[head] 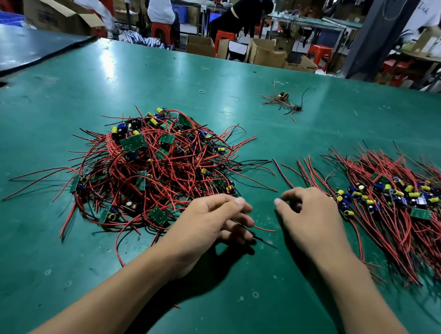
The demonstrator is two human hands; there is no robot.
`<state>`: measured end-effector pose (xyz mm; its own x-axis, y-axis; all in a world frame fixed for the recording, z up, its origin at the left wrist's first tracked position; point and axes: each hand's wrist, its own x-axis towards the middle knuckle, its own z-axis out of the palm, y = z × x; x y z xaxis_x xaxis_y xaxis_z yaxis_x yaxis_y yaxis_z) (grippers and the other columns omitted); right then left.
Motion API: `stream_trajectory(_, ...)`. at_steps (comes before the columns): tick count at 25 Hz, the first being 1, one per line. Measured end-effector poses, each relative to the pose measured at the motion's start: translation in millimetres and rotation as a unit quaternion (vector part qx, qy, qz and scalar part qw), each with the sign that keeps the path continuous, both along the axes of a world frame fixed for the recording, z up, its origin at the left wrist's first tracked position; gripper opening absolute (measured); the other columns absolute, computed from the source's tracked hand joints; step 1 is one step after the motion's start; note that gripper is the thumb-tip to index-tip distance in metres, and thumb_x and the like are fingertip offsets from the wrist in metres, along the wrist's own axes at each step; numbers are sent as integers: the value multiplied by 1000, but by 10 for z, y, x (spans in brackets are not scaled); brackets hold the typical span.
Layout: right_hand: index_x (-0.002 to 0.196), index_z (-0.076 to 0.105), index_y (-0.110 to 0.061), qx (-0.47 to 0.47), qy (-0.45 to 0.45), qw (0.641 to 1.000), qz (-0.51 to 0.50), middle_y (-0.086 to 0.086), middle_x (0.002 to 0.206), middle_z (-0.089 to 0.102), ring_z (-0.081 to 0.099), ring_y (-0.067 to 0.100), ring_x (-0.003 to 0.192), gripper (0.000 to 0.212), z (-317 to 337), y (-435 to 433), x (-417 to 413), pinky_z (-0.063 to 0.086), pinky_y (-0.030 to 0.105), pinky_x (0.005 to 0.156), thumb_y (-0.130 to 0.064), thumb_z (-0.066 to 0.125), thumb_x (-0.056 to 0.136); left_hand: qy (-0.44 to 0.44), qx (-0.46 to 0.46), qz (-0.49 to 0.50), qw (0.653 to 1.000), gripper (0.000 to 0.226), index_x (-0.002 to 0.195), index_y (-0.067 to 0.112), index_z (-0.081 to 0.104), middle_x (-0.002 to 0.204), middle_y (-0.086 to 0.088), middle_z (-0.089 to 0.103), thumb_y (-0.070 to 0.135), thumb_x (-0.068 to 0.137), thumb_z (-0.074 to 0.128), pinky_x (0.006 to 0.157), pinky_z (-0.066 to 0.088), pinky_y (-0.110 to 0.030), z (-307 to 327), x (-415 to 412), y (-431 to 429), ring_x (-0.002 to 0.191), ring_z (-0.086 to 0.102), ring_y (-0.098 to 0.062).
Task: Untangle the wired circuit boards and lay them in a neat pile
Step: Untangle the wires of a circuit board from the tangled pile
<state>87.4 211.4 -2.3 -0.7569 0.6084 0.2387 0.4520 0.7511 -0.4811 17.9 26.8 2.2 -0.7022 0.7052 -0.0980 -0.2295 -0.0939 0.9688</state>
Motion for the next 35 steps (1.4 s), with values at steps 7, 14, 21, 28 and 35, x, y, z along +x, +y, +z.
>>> stream_trajectory(7,146,49,-27,-24,6,975,223,-3,147,50,47,17,127,55,-118,-319,-167,35,38,109,-18,64,94,28,1,-18,999,18,84,3,65,70,-11,64,15,95,59,52,51,-22,-4,21,-20,54,61,-19)
stream_trajectory(14,155,30,-33,-58,-74,965,246,1,135,52,39,21,123,84,-124,-363,-297,24,25,89,-32,46,73,50,-2,-28,998,24,72,8,63,63,-8,63,17,94,61,50,45,-23,-16,12,-23,49,55,-18)
stream_trajectory(21,121,61,-26,-67,13,969,239,-14,121,56,52,18,110,46,-108,-399,-230,42,40,97,-22,56,74,65,-7,-41,997,27,68,14,64,63,-7,62,22,93,63,53,44,-27,-11,14,-33,50,53,-17)
stream_trajectory(28,147,39,-38,-84,-67,956,275,-7,128,56,46,17,124,87,-64,-436,-277,30,30,101,-48,51,61,80,-10,-41,996,27,68,13,66,59,-5,60,23,93,64,51,42,-24,-22,6,-26,47,52,-15)
stream_trajectory(35,132,59,-23,19,8,963,267,-15,103,62,54,24,105,65,-30,-449,-181,44,41,91,-30,60,67,72,-11,-41,997,26,66,16,65,61,-6,61,25,91,67,53,43,-26,-28,-1,-35,48,52,-16)
